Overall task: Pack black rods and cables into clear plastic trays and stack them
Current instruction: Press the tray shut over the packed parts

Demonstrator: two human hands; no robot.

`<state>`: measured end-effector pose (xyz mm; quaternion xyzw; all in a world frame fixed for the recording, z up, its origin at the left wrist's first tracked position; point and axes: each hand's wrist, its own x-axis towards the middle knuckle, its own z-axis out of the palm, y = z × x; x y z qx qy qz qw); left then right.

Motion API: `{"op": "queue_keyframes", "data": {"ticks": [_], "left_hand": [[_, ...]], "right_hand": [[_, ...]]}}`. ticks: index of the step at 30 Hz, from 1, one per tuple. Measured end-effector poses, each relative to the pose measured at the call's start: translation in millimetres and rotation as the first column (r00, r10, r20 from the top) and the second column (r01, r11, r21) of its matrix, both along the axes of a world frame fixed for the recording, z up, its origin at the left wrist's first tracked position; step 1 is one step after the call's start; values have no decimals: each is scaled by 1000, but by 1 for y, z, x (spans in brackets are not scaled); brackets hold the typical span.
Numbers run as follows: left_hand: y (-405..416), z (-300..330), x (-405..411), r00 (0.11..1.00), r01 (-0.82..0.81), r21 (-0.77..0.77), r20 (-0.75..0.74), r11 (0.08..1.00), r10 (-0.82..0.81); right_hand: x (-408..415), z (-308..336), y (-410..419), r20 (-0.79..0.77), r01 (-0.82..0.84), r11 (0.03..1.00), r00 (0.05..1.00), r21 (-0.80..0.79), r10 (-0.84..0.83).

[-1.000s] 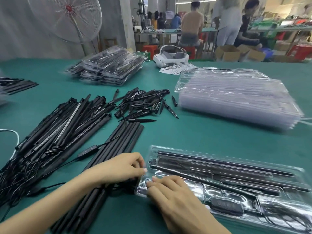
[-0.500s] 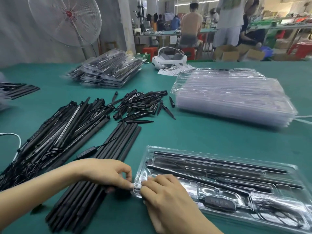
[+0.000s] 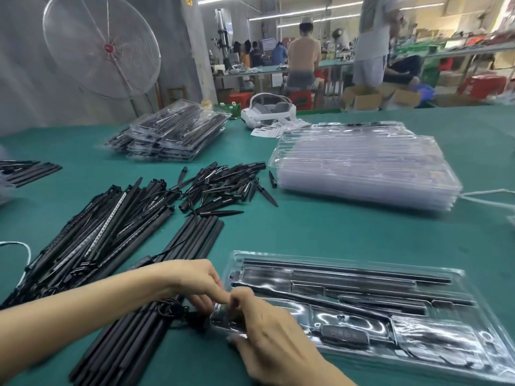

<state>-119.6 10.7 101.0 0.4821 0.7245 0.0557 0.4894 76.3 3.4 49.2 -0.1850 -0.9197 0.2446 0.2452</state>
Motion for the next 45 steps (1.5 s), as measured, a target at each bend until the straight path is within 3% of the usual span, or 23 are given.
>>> {"op": "queue_keyframes", "data": {"ticks": [4, 7, 14, 25, 32, 36, 40, 45], "left_hand": [[-2, -2, 3, 999, -27, 52, -25, 998, 29], [-9, 1, 7, 993, -71, 51, 100, 996, 66], [-27, 4, 12, 964, -46, 95, 266, 994, 19], [-38, -7, 14, 940, -177, 186, 323, 966, 110], [-36, 4, 4, 933, -122, 51, 348, 991, 96], [-42, -6, 5, 882, -224, 46, 435, 973, 183], [-46, -11, 13, 877, -278, 88, 430, 957, 215], [-42, -14, 12, 848, -314, 33, 460, 949, 264]], "right_hand": [[1, 3, 0, -137, 38, 996, 989, -86, -50], [3, 1, 0, -177, 41, 991, 982, -127, -64], [4, -2, -2, -186, 13, 990, 982, -143, -40], [4, -1, -5, -175, 36, 998, 983, -55, -45], [5, -1, -4, -206, 45, 998, 977, -54, -55], [3, -2, -5, -214, 58, 998, 975, -33, -64], [4, 0, -6, -219, 65, 998, 974, 15, -60], [4, 1, -6, -226, 42, 999, 973, -22, -46]]}}
